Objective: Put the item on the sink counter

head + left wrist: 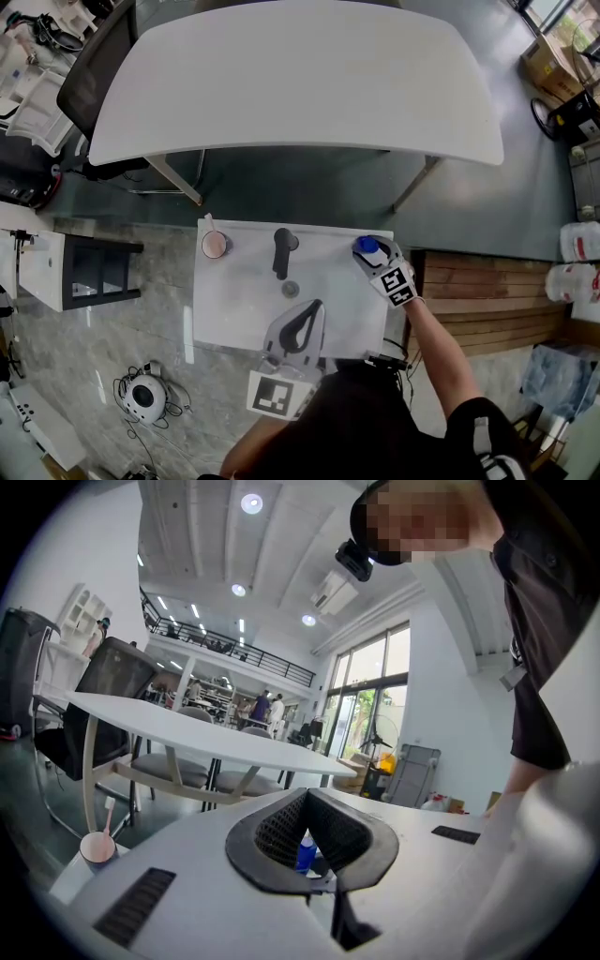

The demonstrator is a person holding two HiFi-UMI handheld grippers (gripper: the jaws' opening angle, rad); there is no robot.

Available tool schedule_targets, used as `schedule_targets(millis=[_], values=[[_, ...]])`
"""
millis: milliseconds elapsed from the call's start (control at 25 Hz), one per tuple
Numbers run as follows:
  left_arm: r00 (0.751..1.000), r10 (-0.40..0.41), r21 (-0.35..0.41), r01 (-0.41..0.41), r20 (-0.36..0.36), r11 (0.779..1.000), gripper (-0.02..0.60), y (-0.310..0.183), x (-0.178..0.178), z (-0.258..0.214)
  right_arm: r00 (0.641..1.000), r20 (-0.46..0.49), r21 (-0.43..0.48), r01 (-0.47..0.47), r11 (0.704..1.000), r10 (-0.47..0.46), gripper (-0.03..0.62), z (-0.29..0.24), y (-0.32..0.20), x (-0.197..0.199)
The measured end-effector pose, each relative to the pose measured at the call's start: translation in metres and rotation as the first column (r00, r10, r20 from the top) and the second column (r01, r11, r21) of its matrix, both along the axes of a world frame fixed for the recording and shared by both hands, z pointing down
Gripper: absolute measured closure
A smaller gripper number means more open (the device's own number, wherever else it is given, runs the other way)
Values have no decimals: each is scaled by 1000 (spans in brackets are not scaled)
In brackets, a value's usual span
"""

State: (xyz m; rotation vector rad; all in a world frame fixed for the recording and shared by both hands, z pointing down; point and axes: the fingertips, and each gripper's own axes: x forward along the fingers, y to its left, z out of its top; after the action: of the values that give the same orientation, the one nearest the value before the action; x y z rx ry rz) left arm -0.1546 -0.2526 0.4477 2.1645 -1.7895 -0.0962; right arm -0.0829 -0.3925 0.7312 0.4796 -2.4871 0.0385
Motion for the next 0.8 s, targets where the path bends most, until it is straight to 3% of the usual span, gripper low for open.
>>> schedule_targets(millis=[480,800], values=[[1000,30,27,-30,-1,999,566,15,16,-7,996,-44,2,-77,997,77,379,-4,27,38],[998,61,60,-62,12,996,566,31,33,-16,971,-24,-62,-241,969,240,536,-35,60,74]])
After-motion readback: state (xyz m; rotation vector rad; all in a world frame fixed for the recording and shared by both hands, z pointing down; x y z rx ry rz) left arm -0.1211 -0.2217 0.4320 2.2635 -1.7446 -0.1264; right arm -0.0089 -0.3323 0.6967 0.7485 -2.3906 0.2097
